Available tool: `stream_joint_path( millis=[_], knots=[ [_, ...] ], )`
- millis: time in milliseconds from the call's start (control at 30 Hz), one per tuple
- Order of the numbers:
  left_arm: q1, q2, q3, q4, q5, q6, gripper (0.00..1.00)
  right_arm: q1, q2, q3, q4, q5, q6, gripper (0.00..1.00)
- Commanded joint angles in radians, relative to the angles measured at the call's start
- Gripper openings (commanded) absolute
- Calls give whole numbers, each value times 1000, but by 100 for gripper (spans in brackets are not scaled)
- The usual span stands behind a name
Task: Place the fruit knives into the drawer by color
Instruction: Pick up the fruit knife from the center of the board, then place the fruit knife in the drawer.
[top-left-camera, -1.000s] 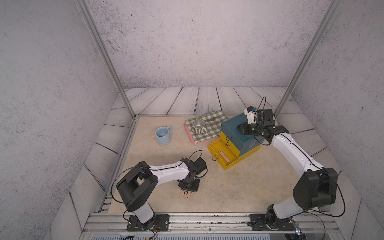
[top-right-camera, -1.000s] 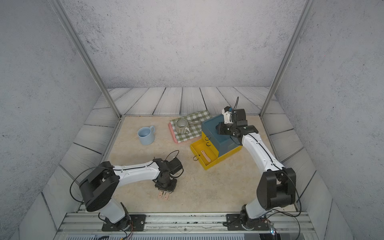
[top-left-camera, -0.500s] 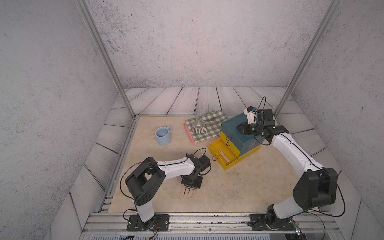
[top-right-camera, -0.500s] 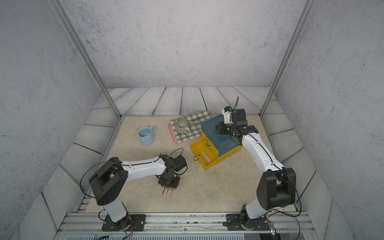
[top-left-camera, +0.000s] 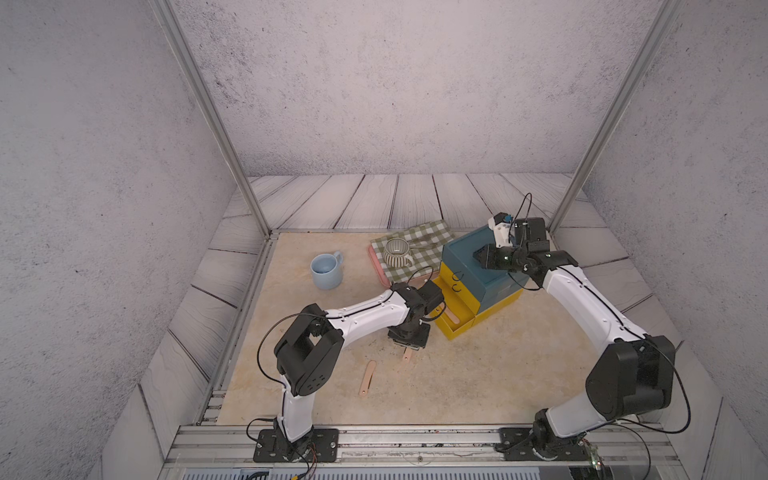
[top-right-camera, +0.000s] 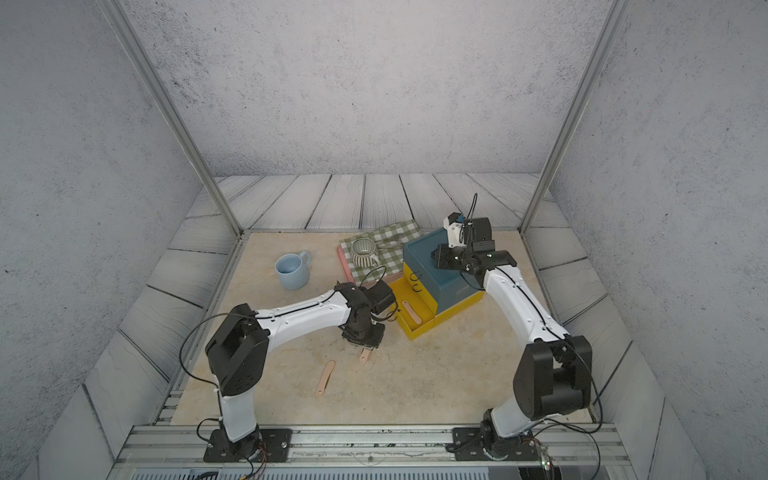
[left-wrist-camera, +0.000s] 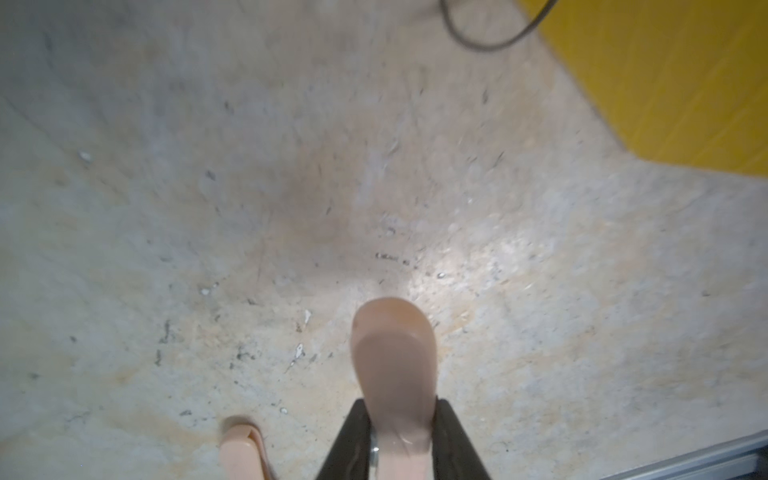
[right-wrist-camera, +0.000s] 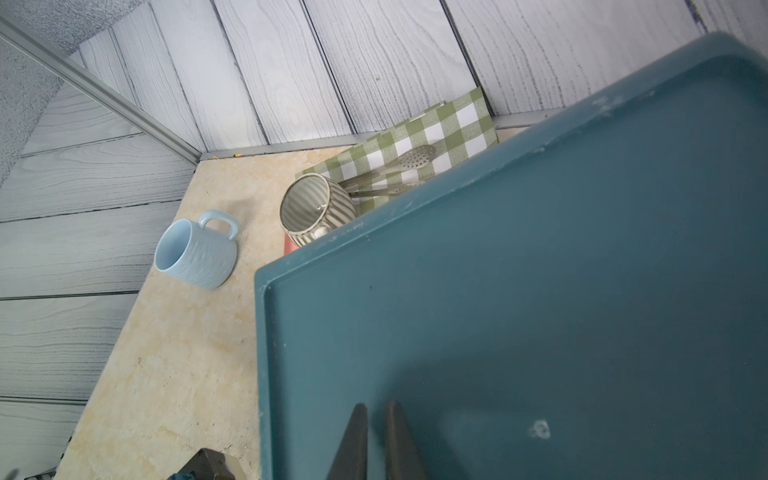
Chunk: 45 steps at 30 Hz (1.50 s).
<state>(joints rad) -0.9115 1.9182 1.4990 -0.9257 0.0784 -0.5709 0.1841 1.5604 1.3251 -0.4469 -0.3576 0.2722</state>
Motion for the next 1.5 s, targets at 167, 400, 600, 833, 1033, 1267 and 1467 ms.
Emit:
stream_joint_path(
  millis=[167,400,600,833,1033,1267,1467],
  knots=[
    [42,90,262,-46,42,33,27,1,130,-139,-435,102,-4,14],
    [94,129,332,41,112,-60,27,1,136,-139,-434,101,-5,13],
    [128,104,240,288,201,-222,26,1,138,-139,-433,100,-5,13],
    [134,129,267,374,234,-297,27,0,135,-141,-435,100,-5,13],
    [135,151,254,397,242,-325,27,1,133,-144,-433,100,-7,13],
    [137,184,242,439,247,-344,27,0,132,-145,-435,99,-5,13],
    [136,216,242,471,253,-364,27,1,130,-145,-437,100,-5,14]
  ],
)
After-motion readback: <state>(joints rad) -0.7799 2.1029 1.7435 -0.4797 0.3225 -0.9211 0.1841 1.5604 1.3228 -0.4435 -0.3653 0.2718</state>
